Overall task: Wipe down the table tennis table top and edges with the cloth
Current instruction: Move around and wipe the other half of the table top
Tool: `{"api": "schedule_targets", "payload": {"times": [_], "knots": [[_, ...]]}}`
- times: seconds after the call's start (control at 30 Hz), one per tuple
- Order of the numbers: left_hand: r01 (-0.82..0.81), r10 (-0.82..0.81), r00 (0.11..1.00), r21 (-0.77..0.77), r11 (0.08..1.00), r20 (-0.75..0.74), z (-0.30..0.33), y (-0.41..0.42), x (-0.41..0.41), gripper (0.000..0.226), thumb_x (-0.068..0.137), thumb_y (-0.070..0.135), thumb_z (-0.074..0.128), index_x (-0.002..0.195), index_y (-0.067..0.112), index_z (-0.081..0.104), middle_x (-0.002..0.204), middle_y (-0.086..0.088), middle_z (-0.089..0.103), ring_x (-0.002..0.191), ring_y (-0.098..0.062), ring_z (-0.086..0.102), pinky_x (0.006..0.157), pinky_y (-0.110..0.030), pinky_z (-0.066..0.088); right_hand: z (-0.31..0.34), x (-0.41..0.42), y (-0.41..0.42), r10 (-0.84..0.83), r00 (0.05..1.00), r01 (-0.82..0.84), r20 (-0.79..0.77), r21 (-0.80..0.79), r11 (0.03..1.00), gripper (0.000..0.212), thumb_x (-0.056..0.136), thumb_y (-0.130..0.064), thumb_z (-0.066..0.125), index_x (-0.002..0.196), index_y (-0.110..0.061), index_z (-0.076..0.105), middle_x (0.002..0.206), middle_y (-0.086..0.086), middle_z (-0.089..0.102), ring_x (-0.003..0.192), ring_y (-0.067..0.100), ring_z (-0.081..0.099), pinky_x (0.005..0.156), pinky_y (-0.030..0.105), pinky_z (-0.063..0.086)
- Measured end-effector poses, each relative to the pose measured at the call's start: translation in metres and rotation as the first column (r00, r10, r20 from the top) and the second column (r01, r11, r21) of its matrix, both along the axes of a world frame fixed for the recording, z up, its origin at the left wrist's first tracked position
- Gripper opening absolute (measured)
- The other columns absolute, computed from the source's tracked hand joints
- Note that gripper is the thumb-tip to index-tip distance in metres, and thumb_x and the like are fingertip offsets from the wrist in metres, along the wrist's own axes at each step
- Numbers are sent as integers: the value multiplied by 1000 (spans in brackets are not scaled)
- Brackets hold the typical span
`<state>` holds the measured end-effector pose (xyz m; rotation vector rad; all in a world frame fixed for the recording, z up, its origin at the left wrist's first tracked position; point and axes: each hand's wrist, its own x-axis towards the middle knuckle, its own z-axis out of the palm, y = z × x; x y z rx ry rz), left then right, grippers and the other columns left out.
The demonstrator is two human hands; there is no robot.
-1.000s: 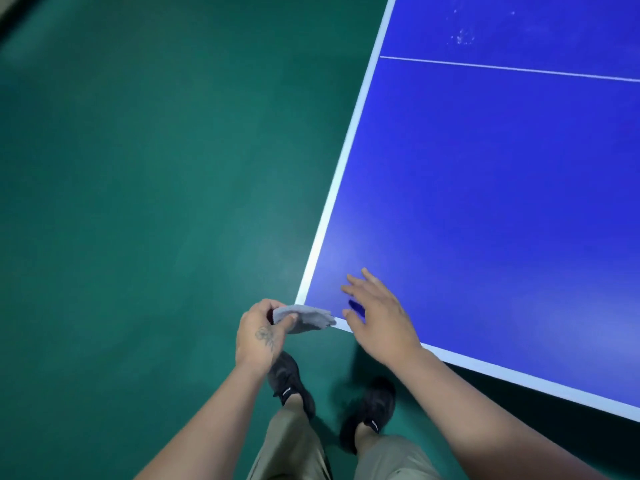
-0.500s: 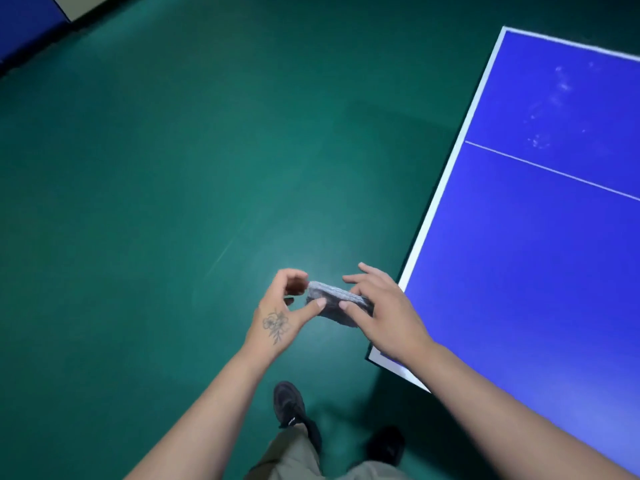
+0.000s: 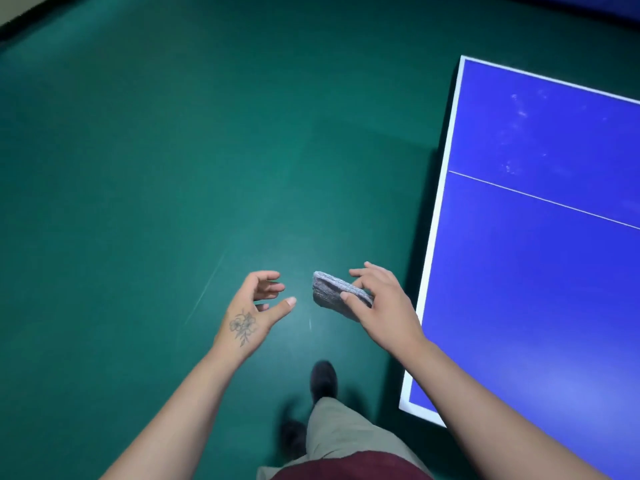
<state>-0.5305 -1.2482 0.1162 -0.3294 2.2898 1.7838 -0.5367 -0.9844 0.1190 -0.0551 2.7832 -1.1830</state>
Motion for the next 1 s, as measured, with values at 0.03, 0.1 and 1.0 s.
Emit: {"api": "schedule_targets", "payload": {"times": [0.03, 0.1, 1.0], "knots": [[20, -19, 1000, -7, 1000, 3, 1, -3, -13, 53, 72, 41, 83, 120, 30, 64, 114, 7, 75, 108, -3, 68, 94, -24, 50, 0, -10, -1, -16, 1000, 16, 6, 12, 1000, 12, 99, -39, 72, 93, -30, 67, 133, -22, 67, 139, 5, 49, 111, 34, 43], [91, -91, 996, -32, 995, 12, -1, -9, -47, 50, 74, 40, 86, 119, 30, 66, 116, 8, 75, 110, 0, 67, 95, -24, 49, -3, -39, -4, -41, 999, 40, 22, 36, 999, 13, 99, -42, 71, 95, -30, 68, 128, -23, 68, 123, 7, 60, 102, 37, 50], [292, -310, 944, -148, 945, -112, 0, -43, -668, 39, 88, 31, 88, 118, 35, 65, 121, 15, 71, 118, -1, 63, 111, -38, 49, -8, -583, -28, -256, 966, 251, 46, 99, 963, 9, 97, -46, 70, 91, -42, 66, 154, -29, 45, 126, 3, 55, 97, 44, 52]]}}
